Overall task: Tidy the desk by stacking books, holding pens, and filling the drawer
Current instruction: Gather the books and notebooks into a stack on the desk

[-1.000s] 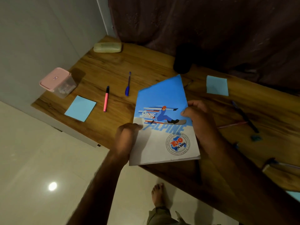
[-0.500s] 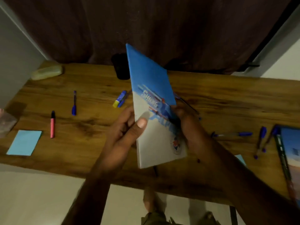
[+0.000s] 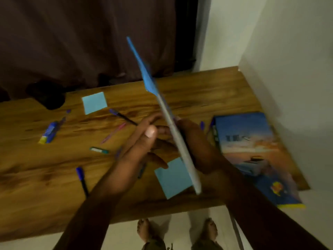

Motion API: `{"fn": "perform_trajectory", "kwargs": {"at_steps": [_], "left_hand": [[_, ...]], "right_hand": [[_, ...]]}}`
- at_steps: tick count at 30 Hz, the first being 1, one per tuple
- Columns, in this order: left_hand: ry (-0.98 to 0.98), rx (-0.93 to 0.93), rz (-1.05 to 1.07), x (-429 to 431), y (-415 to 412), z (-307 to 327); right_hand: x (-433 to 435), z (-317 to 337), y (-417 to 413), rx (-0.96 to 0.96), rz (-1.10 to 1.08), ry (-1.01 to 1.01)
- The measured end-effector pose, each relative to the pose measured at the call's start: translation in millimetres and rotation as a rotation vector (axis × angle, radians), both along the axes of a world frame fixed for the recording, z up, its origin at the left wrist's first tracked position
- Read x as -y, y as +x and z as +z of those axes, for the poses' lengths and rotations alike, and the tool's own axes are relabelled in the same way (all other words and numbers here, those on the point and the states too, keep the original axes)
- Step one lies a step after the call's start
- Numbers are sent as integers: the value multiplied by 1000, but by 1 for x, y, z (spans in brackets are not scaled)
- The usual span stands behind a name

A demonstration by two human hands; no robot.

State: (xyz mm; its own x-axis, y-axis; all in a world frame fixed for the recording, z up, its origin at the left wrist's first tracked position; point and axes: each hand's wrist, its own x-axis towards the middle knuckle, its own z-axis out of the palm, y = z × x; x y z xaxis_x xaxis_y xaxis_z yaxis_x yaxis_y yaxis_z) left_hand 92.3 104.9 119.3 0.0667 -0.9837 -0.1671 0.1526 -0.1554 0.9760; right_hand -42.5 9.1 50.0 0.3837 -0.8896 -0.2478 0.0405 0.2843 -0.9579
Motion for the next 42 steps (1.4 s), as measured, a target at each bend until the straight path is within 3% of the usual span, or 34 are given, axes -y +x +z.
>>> {"fn": "perform_trajectory", "kwargs": {"at_steps": [3, 7, 12, 15, 18, 23, 26, 30, 34, 42], "left_hand": [[1, 103, 3, 7, -51, -1], [106, 64, -13, 25, -109, -18], [417, 183, -41, 40, -162, -64], [492, 269, -56, 49, -181, -95], [476, 396, -27, 55, -188, -109], [373, 642, -51, 60, -188, -116], [307, 740, -64, 54, -190, -125], [314, 750, -81, 48, -191, -141], [395, 625, -79, 48, -187, -173], [527, 342, 21, 49, -202, -118]], "right_hand": [[11, -5, -64, -69, -191, 35], [23, -20, -157, -288, -401, 31], [23, -45, -238, -446, -422, -30], [16, -56, -253, -534, -381, -66], [11, -67, -258, -607, -394, -75], [12, -87, -260, -973, -389, -163], [11, -89, -259, -1051, -373, -169], [14, -96, -265, -1034, -329, -158], [19, -108, -270, -990, -332, -136], [11, -77, -261, -901, -397, -64]]}}
